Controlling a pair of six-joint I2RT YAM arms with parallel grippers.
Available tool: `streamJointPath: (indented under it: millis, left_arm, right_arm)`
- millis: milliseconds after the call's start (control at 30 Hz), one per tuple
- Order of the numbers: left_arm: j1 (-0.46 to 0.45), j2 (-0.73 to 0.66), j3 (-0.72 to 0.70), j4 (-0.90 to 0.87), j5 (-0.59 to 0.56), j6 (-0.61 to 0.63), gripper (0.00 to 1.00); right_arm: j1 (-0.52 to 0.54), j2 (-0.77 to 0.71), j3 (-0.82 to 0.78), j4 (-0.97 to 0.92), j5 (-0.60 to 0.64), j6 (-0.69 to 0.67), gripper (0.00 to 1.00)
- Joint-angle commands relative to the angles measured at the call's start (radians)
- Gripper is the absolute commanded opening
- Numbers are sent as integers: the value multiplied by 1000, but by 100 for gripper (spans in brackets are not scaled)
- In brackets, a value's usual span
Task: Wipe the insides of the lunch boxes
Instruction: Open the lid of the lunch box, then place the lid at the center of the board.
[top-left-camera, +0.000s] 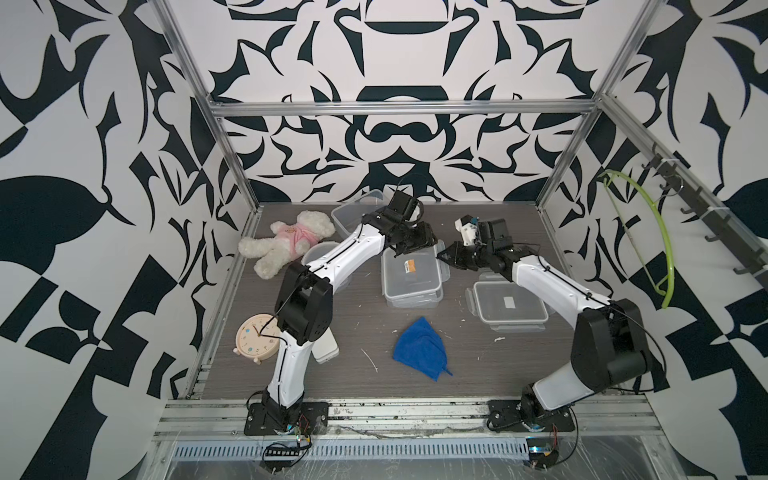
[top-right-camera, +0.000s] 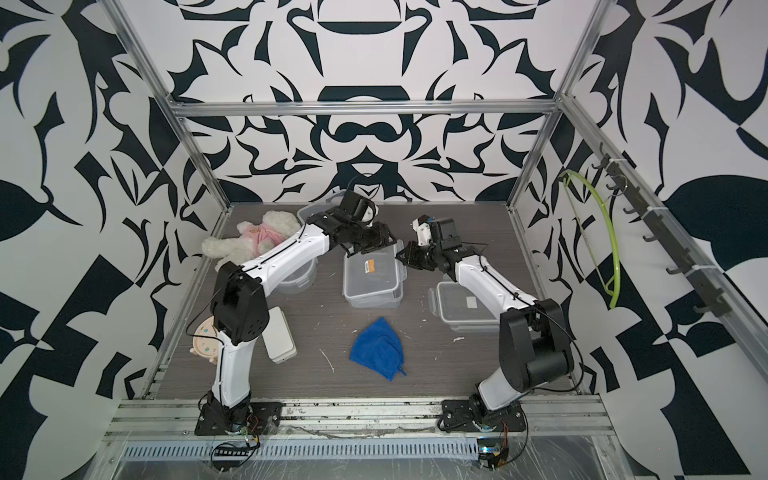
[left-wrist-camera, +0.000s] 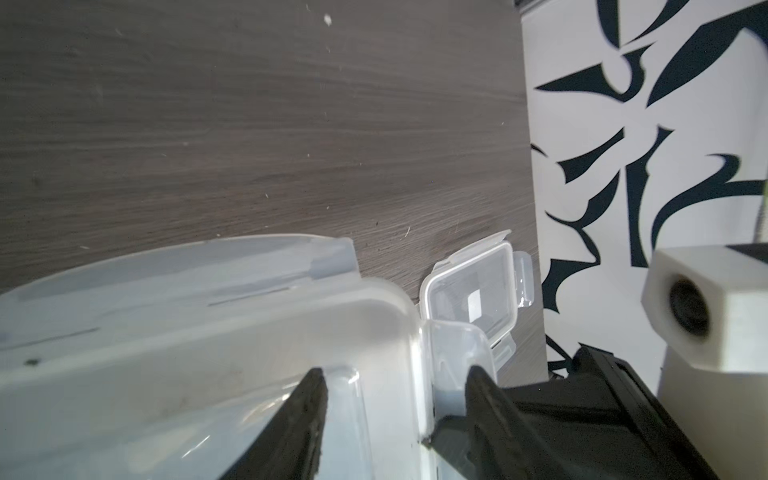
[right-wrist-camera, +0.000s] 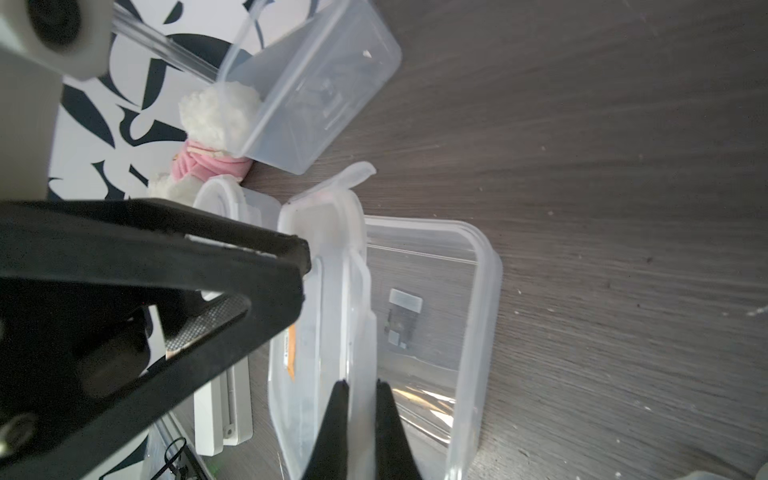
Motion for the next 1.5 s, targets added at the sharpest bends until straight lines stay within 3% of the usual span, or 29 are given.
streamJointPath:
  millis: [0, 500, 633, 767, 900, 1167, 1233, 1467]
  left_arm:
    - [13, -77, -47, -79, -52, 21, 58]
    - [141, -388, -253, -27, -69, -11, 63]
    - [163, -429, -301, -22, -71, -12, 64]
    - [174, -435, -329, -23, -68, -6, 63]
    - [179, -419, -353, -12, -54, -4, 63]
    - [205, -364, -375, 39, 16, -4, 63]
    - [212, -343, -370, 42, 37, -1, 62]
    - [228, -312, -381, 70, 63, 4, 61]
  right_arm:
    - [53, -47, 124, -65, 6, -75, 0]
    - [172, 83, 689, -182, -258, 53, 0]
    - [173, 97, 849, -388, -25, -125, 0]
    - [175, 125, 953, -547, 401, -319, 0]
    - [175, 151, 910, -558, 759, -475, 0]
    - [150, 295, 877, -471, 1319, -632, 0]
    - [136, 365, 893, -455, 1403, -667, 0]
    - [97, 639, 958, -454, 1363, -649, 0]
